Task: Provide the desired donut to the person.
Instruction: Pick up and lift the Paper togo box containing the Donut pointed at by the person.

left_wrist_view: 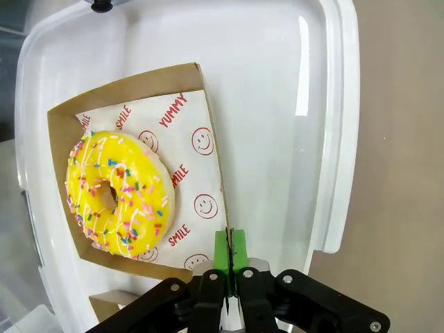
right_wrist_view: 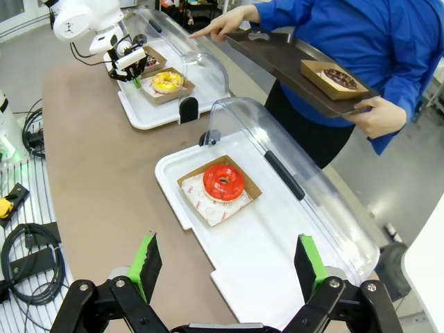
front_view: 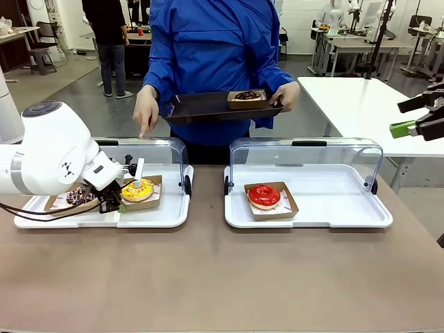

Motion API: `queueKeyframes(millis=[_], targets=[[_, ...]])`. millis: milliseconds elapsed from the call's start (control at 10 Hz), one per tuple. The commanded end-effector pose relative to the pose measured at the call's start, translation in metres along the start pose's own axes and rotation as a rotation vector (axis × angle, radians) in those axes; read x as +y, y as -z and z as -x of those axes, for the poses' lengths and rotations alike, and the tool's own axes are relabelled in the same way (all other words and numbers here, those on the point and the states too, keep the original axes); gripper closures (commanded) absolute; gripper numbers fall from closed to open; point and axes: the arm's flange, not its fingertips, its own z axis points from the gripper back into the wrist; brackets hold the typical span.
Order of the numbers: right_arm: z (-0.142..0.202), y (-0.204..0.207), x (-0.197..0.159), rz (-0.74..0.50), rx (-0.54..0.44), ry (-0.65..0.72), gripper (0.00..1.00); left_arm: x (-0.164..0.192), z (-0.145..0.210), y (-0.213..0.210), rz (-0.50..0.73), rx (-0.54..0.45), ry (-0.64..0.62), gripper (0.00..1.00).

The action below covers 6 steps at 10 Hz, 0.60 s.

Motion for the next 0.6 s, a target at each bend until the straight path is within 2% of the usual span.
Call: queueKeyframes(millis=[0, 200, 400, 500], targets=[[0.000, 0.000, 0.000, -0.007, -0.013, 0.001, 0.00, 0.001, 0.000, -0.008, 0.008, -0.005, -0.002, 1.00], [0.000, 0.000, 0.000, -0.007, -0.013, 0.001, 0.00, -0.011, -0.002, -0.032, -0.024, -0.020, 0.014, 1.00], [0.000, 0.000, 0.000, -0.007, -0.013, 0.001, 0.00, -0.045, -0.004, -0.093, -0.109, -0.012, 0.083, 1.00], [0.000, 0.000, 0.000, -0.007, -0.013, 0.001, 0.00, -0.067, -0.004, -0.127, -0.102, -0.030, 0.125, 1.00]])
